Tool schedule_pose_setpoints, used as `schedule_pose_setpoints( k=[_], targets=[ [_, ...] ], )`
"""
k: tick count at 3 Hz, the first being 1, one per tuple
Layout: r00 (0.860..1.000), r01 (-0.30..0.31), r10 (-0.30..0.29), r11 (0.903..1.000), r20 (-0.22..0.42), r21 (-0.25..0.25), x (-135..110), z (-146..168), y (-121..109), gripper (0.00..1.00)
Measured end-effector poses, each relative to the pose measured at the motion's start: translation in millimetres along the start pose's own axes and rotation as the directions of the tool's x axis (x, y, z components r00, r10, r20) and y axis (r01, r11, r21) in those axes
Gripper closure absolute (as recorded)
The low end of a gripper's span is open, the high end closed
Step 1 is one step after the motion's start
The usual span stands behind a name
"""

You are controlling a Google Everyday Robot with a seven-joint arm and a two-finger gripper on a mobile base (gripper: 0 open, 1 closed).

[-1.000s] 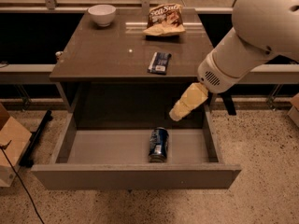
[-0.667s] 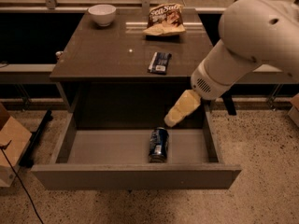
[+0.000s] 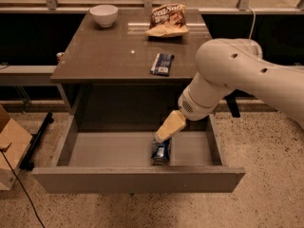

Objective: Pick pepsi can from top drawer and place on counter

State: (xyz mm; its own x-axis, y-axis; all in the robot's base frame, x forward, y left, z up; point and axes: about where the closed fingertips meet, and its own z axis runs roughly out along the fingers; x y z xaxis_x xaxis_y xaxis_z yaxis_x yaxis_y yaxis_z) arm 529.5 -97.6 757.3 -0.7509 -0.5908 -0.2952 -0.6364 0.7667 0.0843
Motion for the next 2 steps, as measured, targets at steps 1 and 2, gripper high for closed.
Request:
schedule_pose_setpoints(
  k=[1,2],
  targets=[
    [0.997,-0.07,0.069,0.9971,-0.028,-0.031,0.0,41.3,0.1,0.0],
    [0.988,-0.146,0.142,0.9877,-0.062,-0.057,-0.3,79.9,-1.1,0.0]
  ],
)
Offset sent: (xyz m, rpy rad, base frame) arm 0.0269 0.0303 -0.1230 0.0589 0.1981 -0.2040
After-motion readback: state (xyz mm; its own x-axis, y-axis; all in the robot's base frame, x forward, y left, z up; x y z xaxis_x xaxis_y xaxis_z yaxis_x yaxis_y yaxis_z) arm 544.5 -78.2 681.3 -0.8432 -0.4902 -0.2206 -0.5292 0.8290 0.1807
